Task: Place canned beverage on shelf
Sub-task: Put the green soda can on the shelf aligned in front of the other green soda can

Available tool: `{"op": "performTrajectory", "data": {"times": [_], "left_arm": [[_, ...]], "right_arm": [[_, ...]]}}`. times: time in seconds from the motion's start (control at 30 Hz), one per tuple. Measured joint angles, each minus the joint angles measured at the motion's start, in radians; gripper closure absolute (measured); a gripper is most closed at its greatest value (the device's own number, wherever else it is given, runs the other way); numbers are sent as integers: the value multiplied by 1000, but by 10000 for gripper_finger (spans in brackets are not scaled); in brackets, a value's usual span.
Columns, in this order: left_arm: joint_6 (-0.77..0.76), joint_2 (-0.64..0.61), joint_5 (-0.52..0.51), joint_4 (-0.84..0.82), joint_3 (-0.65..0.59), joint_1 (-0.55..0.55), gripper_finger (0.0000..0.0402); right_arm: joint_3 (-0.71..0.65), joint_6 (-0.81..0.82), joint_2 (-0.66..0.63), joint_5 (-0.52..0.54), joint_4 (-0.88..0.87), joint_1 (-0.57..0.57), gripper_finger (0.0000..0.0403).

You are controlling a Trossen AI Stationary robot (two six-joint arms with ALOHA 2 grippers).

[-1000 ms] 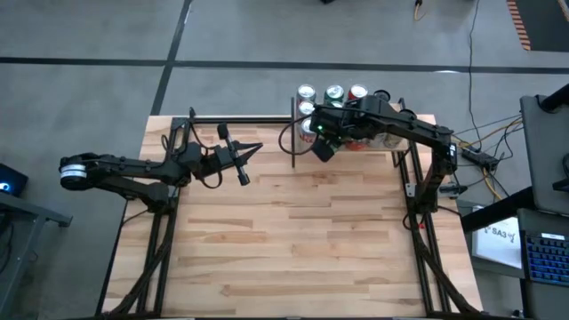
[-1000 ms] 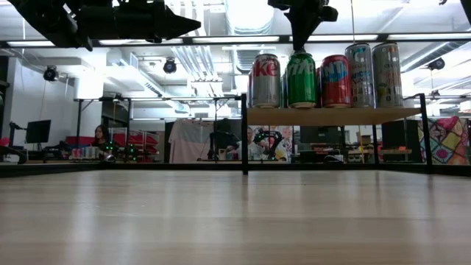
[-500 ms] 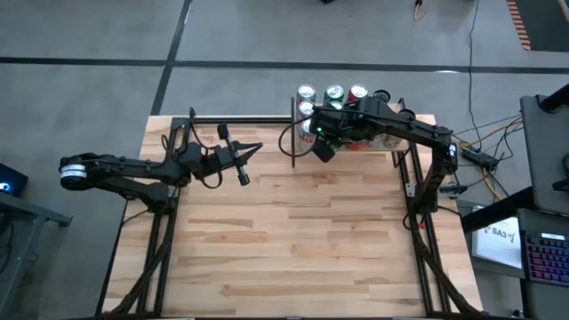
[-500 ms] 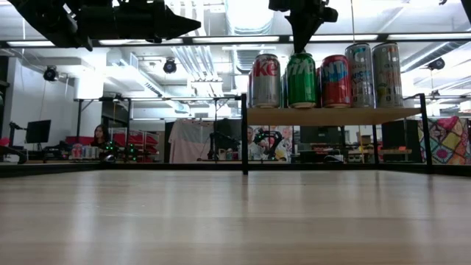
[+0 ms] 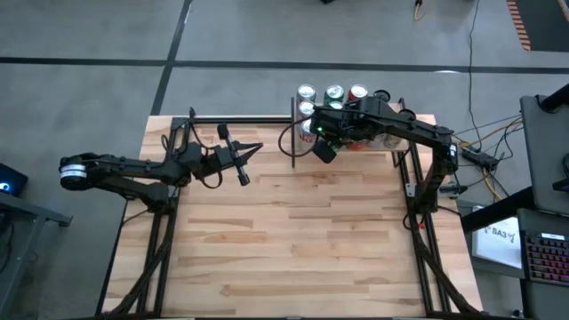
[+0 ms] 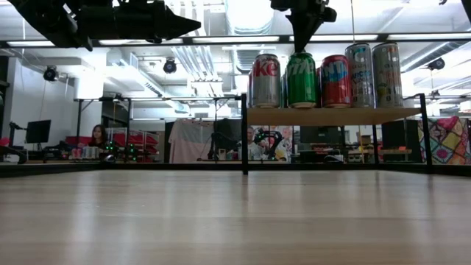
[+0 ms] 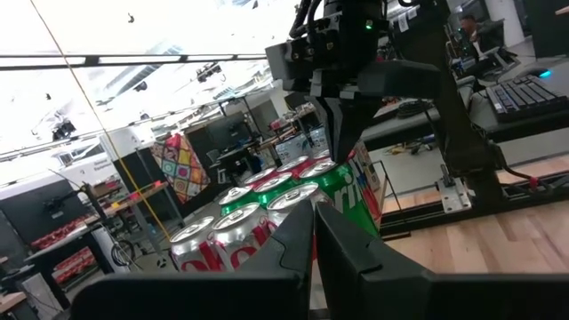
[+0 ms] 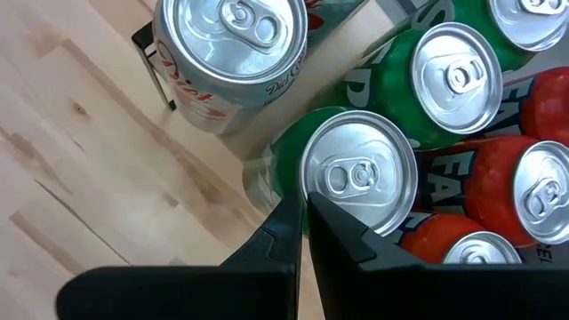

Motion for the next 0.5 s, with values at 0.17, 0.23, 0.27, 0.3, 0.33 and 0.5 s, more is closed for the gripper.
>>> {"op": "performTrajectory", "data": {"times": [0.17, 0.23, 0.27, 0.3, 0.33, 0.5], "left_arm": [[0, 0, 0, 0, 0, 0, 402], [0, 0, 0, -1, 0, 0, 402], [0, 0, 0, -3, 0, 0, 402], [0, 0, 0, -3, 0, 0, 402], [0, 0, 0, -3, 0, 0, 402], [0, 0, 0, -3, 0, 0, 402]], "right_arm": [[0, -14, 0, 25, -2, 0, 390], [-1, -18, 0, 25, -2, 0, 390], [-1, -19, 0, 25, -2, 0, 390], [-1, -19, 0, 25, -2, 0, 390], [0, -19, -1, 25, -2, 0, 390], [-1, -15, -13, 25, -1, 0, 390]]}}
